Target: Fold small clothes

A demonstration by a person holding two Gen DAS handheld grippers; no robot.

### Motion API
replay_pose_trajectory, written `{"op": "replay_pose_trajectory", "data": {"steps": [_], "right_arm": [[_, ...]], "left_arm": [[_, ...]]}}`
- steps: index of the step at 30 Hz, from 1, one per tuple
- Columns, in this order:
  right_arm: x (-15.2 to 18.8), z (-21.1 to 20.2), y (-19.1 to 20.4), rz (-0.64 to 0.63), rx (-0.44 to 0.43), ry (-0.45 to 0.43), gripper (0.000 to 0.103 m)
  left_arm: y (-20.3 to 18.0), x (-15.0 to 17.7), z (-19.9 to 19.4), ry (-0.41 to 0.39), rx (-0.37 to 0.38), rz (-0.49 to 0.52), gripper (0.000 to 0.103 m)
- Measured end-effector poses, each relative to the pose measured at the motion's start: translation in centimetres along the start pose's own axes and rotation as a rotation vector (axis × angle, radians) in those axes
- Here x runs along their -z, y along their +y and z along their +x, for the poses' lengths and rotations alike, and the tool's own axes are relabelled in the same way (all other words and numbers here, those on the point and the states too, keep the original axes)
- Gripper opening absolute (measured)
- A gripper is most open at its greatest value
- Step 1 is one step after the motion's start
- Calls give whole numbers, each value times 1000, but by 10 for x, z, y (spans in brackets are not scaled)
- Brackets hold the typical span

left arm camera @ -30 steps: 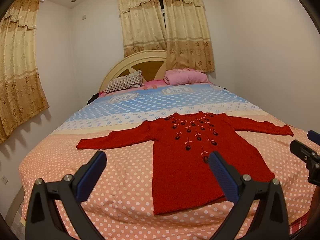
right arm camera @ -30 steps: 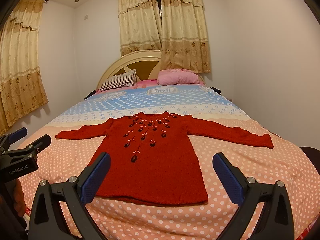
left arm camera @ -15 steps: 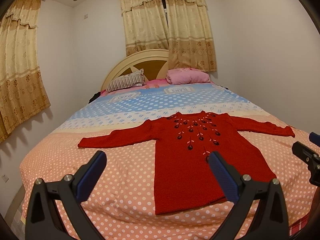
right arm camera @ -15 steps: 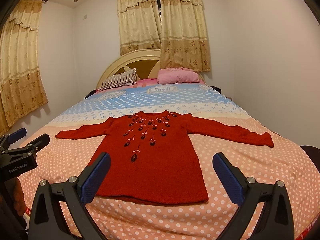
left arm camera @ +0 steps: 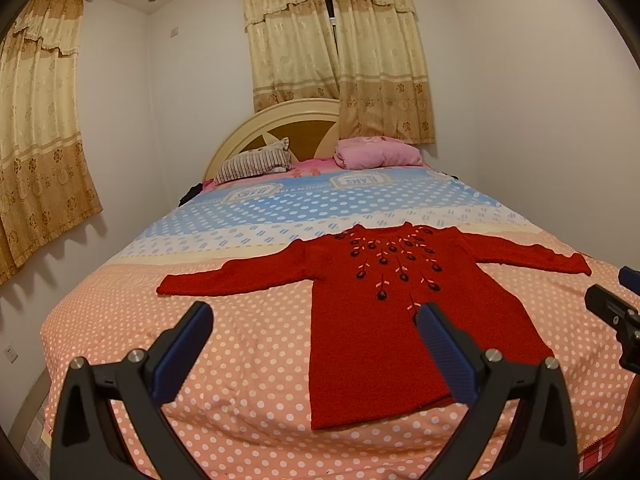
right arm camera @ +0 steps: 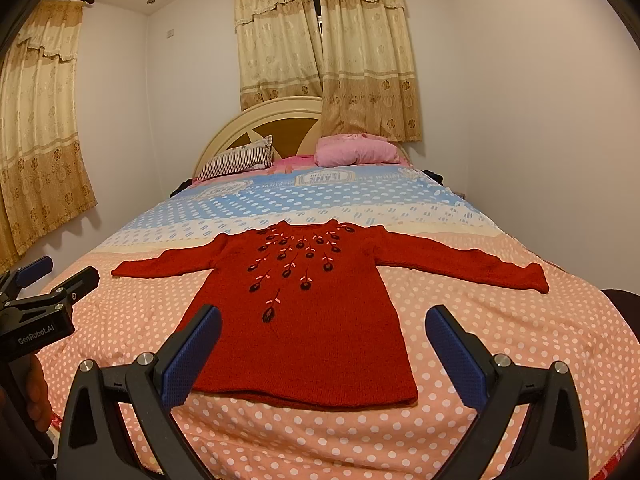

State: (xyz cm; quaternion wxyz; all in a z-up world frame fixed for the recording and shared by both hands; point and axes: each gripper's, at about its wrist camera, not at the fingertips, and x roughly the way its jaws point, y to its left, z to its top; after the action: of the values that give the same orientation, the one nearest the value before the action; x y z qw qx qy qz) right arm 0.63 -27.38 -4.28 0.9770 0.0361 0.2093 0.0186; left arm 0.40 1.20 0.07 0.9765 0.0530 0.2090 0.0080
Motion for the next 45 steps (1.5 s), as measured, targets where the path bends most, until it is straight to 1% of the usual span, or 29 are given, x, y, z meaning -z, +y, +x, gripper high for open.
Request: {"op": "replay_pose_trajectory", "data": {"steps": [37,45], "right_arm": [[6,3,0,7,-4,15,102],[10,13,-2,9,-5,43,102]], "left_arm": [[0,3,0,4,0,3,103],[-5,8,6,17,0,14,103]]}}
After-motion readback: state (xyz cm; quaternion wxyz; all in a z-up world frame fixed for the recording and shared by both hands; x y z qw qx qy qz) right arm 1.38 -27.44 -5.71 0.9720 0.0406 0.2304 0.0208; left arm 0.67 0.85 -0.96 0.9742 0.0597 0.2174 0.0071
